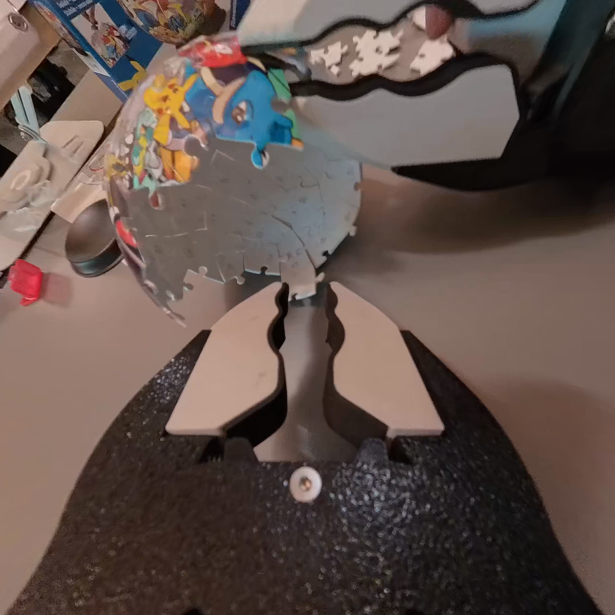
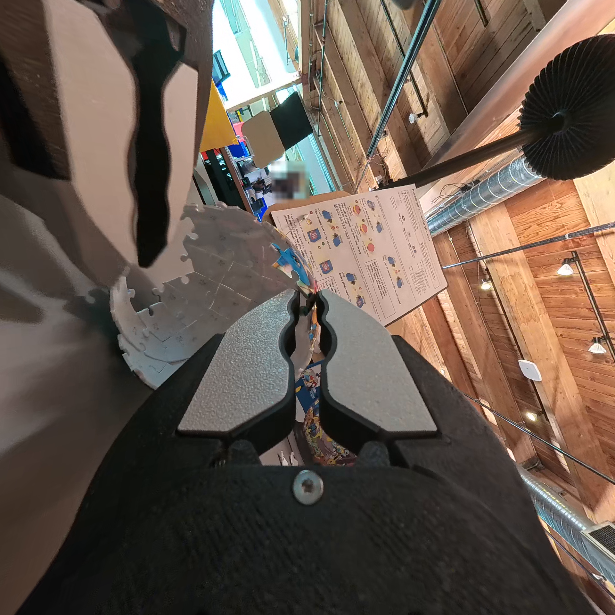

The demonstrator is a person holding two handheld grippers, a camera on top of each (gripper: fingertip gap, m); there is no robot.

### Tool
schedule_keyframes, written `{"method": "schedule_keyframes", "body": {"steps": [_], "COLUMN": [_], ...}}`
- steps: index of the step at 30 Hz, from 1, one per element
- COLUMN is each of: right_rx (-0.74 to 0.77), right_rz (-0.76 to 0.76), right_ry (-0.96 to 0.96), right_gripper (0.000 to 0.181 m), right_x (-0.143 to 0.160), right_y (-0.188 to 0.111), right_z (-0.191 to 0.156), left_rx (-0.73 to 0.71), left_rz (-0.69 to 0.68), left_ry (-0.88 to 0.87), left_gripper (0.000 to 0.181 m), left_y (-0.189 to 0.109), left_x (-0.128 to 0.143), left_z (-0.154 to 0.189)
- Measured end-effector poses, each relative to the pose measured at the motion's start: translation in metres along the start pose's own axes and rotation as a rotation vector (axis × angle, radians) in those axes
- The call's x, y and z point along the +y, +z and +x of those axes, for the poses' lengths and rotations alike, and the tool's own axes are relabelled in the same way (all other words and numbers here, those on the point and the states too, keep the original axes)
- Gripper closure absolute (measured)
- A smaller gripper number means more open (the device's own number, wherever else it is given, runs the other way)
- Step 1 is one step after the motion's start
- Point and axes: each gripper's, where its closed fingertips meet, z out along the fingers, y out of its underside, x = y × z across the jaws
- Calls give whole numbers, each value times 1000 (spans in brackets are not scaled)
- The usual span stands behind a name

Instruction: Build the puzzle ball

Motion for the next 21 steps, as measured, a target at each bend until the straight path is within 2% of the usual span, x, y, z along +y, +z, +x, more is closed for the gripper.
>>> {"method": "schedule_keyframes", "body": {"steps": [5, 9, 12, 15, 19, 21], "right_rx": [-2, -4, -3, -2, -1, 0], "right_rz": [-1, -3, -3, -1, -4, -7], "right_ry": [13, 21, 26, 26, 24, 21], "right_gripper": [172, 172, 172, 172, 172, 172], "right_x": [3, 6, 6, 7, 7, 8], "right_y": [0, -1, -1, -1, 0, -1], "right_z": [0, 0, 0, -1, -1, -1], "left_rx": [-28, -138, -337, -467, -500, -557], "left_rz": [51, 281, 229, 85, 56, 70], "left_ry": [-69, -116, 64, 262, 492, 537], "left_gripper": [157, 159, 149, 128, 138, 147], "left_y": [0, -36, -54, -45, -24, -21], "left_x": [-15, -58, -59, -43, -43, -47], "left_z": [-8, -41, -74, -90, -77, -77]}}
